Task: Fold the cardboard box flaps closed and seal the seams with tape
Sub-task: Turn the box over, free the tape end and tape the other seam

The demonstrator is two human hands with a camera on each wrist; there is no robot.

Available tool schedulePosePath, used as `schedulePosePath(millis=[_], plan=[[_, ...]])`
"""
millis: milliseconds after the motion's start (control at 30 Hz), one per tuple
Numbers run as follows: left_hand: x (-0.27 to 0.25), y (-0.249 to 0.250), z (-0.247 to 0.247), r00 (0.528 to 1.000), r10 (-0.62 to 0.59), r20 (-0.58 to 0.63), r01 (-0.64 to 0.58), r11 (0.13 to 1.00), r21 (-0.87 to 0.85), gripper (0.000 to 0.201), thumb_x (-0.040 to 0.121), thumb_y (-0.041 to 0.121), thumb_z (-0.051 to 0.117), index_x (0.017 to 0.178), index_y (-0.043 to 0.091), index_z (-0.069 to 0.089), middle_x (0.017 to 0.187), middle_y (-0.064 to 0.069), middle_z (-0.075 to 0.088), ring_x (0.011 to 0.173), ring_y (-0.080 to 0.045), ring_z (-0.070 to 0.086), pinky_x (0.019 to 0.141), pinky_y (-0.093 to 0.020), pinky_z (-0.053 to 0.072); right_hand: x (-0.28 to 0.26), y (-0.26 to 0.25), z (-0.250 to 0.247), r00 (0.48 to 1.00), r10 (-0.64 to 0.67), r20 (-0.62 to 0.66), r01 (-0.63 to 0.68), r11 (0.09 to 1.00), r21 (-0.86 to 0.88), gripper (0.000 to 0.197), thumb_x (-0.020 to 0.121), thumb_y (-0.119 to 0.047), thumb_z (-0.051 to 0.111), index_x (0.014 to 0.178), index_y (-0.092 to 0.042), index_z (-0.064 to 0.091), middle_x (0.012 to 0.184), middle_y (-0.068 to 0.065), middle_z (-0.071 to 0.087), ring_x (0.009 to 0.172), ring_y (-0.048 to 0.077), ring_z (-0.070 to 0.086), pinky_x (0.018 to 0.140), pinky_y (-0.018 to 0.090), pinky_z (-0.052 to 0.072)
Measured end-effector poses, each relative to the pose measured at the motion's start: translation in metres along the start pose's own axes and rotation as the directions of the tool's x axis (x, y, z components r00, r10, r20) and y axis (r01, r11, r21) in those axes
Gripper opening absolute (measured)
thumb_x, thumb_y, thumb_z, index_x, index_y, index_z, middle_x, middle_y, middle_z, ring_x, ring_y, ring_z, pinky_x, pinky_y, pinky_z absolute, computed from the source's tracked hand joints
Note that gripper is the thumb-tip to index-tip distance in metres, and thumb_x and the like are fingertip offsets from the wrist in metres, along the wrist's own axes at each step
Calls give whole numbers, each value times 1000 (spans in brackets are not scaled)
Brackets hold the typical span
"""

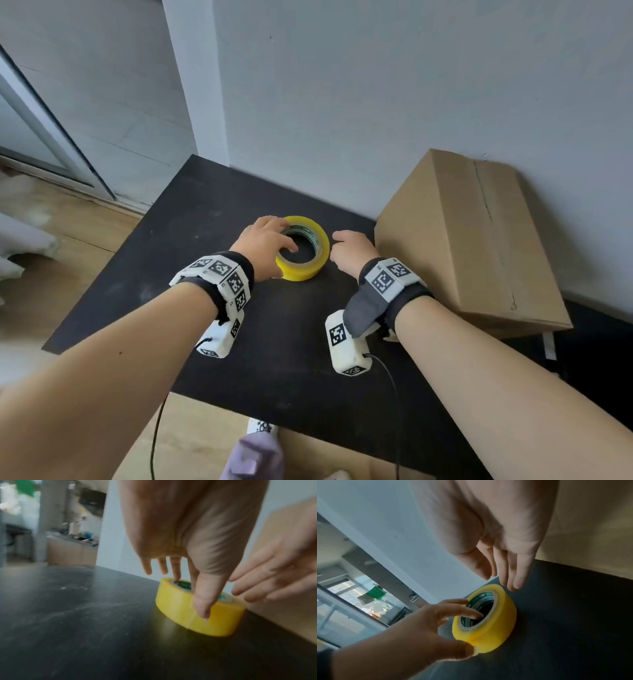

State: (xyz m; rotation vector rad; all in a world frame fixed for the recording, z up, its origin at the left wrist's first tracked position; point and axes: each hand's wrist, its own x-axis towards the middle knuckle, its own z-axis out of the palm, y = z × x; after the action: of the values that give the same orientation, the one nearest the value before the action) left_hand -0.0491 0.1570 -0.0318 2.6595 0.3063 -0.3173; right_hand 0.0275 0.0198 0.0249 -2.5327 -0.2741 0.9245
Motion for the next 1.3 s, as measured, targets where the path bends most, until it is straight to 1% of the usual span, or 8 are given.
schedulePosePath(millis=[233, 367, 433, 533, 667, 733, 1000, 1300], plan=[[5, -3, -8, 997, 72, 25, -74, 993, 93, 24, 79, 32, 70, 103, 30, 69, 155, 7, 21, 147, -19, -2, 119, -42, 1, 4, 5, 5, 998, -59, 19, 57, 995, 87, 35, 85, 1, 40, 112, 1, 63, 94, 8, 53, 89, 24, 48, 94, 42, 48], [2, 10, -38, 999, -13, 52, 17, 997, -71, 30, 86, 34, 62, 114, 22, 64, 138, 2, 49, 139, -18, 30, 116, -42, 11, -19, -10, -8, 988, -141, -58, 147, 984, 98, 28, 81, -3, 40, 87, -22, 61, 89, -6, 50, 90, 20, 41, 75, 25, 38], [-3, 23, -58, 994, -101, 46, 109, 965, -238, 32, 91, 35, 55, 113, 14, 62, 117, -4, 60, 109, -19, 52, 97, -34, 37, -36, -19, -21, 978, -193, -74, 200, 974, 110, 33, 85, 0, 41, 99, -15, 67, 94, 1, 60, 98, 27, 50, 83, 30, 45], [-14, 43, -86, 985, -173, -7, 158, 916, -368, 35, 94, 37, 49, 105, 7, 62, 97, -6, 59, 89, -20, 53, 68, -29, 39, -56, -29, -40, 953, -279, -115, 291, 951, 104, 42, 86, 2, 42, 120, -6, 63, 123, 12, 64, 118, 30, 54, 99, 33, 44], [-31, 64, -119, 983, -179, 39, 143, 615, -776, 37, 90, 33, 59, 111, 1, 61, 111, -16, 65, 100, -29, 62, 92, -39, 49, -81, -39, -67, 893, -384, -235, 413, 906, 90, 37, 87, -4, 49, 115, -18, 69, 119, 5, 67, 114, 23, 58, 87, 23, 43], [-41, 77, -136, 997, -61, 46, 71, 512, -856, 38, 72, 19, 70, 106, 5, 61, 110, -17, 65, 95, -27, 63, 88, -37, 49, -93, -40, -82, 841, -432, -327, 480, 874, 79, 34, 87, -4, 51, 111, -18, 71, 110, 7, 70, 105, 24, 61, 85, 27, 46], [-61, 132, -166, 981, -37, -189, -118, 661, -741, 30, 82, 5, 68, 112, 9, 63, 106, -11, 71, 98, -25, 64, 95, -39, 48, -126, -27, -126, 690, -529, -494, 579, 813, -62, 37, 89, -9, 49, 117, -25, 68, 127, -1, 63, 118, 17, 56, 89, 18, 39], [-72, 182, -169, 962, -12, -271, -147, 819, -555, 39, 77, 10, 73, 115, 9, 64, 107, -6, 71, 95, -21, 64, 84, -28, 50, -141, -1, -157, 648, -475, -595, 548, 834, -68, 19, 77, -12, 65, 89, -20, 76, 94, -1, 75, 92, 18, 67, 82, 27, 53]])
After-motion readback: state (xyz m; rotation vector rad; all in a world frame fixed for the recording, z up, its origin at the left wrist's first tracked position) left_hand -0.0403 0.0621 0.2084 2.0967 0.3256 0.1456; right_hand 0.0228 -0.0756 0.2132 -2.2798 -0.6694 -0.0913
